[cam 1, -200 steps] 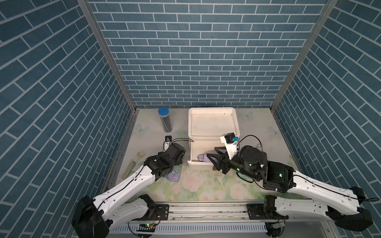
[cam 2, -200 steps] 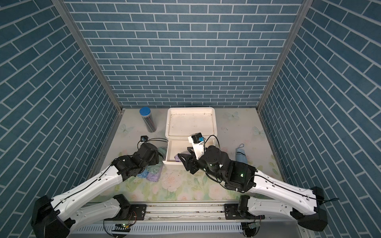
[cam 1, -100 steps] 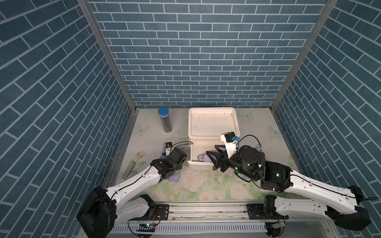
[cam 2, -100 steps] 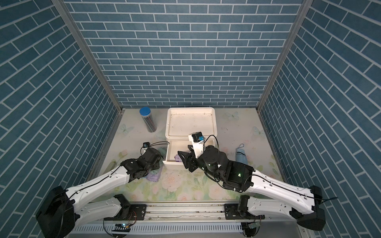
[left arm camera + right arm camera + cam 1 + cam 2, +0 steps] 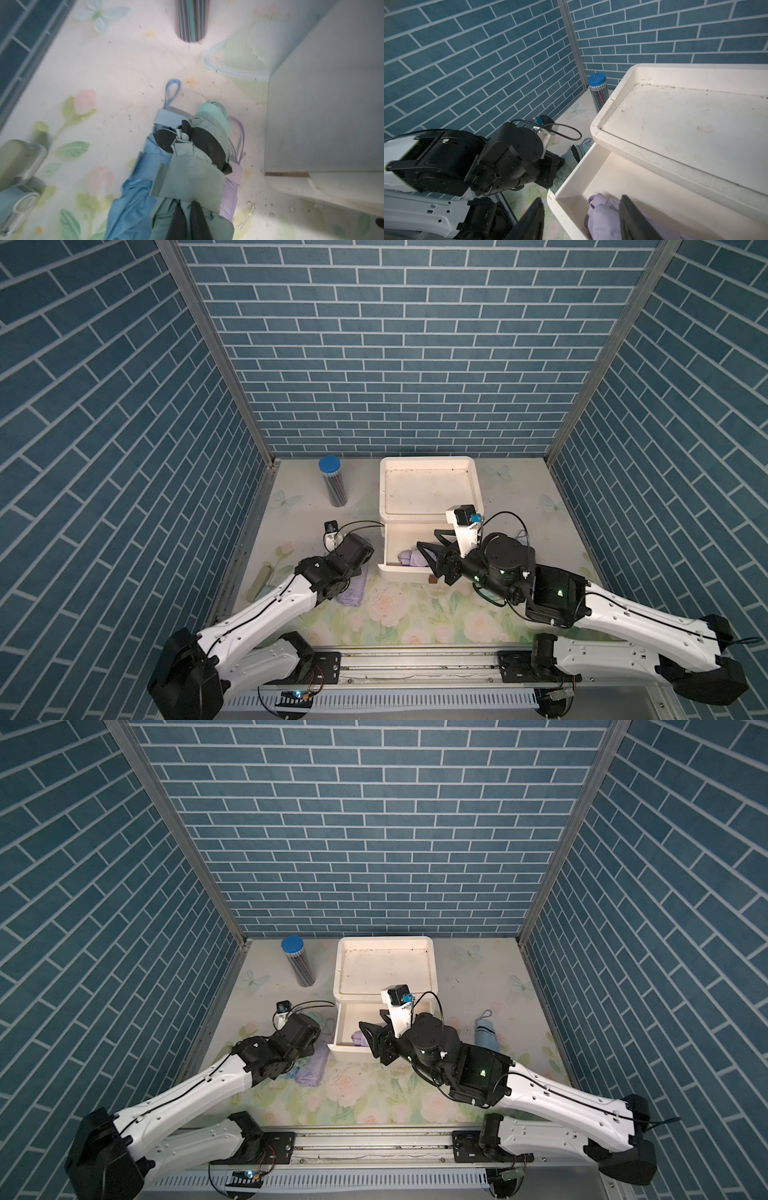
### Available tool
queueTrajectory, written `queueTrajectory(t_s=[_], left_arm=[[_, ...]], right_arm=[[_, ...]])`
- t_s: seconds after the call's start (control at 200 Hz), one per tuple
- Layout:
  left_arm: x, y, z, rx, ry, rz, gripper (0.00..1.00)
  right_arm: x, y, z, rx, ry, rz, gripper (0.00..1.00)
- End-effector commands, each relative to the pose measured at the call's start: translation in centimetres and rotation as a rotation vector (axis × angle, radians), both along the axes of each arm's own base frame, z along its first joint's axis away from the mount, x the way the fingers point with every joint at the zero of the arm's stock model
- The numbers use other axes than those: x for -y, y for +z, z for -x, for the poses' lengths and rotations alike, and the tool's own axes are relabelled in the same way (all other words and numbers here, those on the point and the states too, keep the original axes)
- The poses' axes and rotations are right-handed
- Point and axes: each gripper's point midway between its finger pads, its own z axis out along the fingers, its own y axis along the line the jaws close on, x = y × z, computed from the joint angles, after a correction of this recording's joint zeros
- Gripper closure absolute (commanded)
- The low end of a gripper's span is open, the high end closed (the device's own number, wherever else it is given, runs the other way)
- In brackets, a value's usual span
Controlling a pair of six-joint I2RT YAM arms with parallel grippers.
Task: Place the umbrella in the drawer by color
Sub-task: Pick up the umbrella from the center of the board.
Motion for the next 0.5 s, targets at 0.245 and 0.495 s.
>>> queueTrajectory(t_s=[0.245, 0.495], left_arm=[[-3.8, 0.4, -0.6, 0.062, 0.137, -0.190, 1.00], [-4.9, 2.9, -1.4, 0.130, 0.196, -0.228, 1.00]], right_arm=[[0.6, 0.8, 0.1, 0.016, -0.010, -0.051, 0.42], [0.6, 0.4, 0.1, 0.005, -0.011, -0.039, 0.42]])
